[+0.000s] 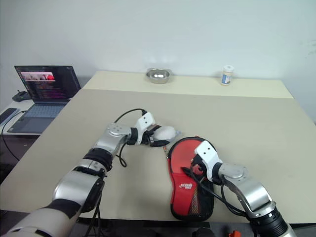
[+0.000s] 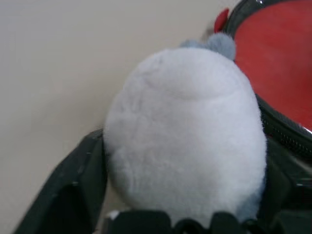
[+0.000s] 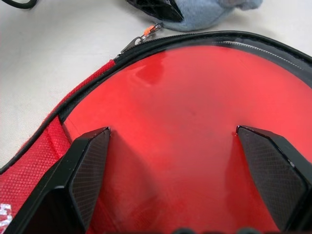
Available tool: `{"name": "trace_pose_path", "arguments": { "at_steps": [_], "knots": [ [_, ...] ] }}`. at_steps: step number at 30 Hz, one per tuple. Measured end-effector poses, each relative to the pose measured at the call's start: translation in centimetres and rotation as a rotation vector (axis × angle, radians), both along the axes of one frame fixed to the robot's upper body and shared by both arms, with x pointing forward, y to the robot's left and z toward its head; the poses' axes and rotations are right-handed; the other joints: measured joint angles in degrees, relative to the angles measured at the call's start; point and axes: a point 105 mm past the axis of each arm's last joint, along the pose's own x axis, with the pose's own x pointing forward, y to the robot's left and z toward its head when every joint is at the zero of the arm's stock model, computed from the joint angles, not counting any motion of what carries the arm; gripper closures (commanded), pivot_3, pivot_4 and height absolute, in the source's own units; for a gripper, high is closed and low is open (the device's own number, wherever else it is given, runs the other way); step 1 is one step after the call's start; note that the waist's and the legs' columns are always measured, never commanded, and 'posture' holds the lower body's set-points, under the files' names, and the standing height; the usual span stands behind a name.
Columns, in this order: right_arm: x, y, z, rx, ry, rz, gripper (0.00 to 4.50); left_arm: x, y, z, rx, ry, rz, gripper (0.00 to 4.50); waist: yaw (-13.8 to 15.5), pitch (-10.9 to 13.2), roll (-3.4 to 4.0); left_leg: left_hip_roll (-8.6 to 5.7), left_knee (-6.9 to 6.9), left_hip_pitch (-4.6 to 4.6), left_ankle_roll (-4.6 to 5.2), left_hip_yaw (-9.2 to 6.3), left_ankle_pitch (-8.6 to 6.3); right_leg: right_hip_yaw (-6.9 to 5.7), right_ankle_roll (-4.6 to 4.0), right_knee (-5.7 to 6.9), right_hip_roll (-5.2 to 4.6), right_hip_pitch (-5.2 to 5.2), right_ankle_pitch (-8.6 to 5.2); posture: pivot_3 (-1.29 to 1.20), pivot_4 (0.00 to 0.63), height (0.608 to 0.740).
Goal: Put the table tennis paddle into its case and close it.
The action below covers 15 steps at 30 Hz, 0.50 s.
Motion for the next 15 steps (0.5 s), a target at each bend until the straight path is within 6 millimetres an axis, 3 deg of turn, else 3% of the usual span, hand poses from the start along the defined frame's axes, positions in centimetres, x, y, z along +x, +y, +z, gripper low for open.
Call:
{"name": "trace_pose_path", "arguments": {
  "at_steps": [4,7,15],
  "knots": [
    [0.1,0.4,0.0,0.013,0.001,-0.014,0.0,0.1,0.1,0.0,0.005,0.003,0.007,2.95,-0.02,-0.01,-0.01,0.0,0.0,0.05,-0.01,0.0,0.01,0.01,0.0,0.09,0.0,0.0,0.0,0.0,0.15,0.74],
    [0.3,0.7,-0.3,0.012,-0.002,-0.02,0.0,0.2,0.1,0.0,0.012,0.001,0.018,3.66,-0.06,-0.04,-0.04,0.0,0.0,0.15,-0.01,0.02,0.01,0.03,0.0,0.15,0.0,0.05,0.0,0.0,0.15,0.74],
    [0.4,0.4,-1.3,-0.024,0.024,-0.006,0.0,1.8,-2.2,0.3,0.169,-0.088,0.057,3.91,0.11,-0.3,-0.34,-0.02,0.0,0.5,-0.01,0.0,0.02,0.0,0.01,0.21,0.0,0.35,0.01,0.0,0.15,0.74]
  ]
}}
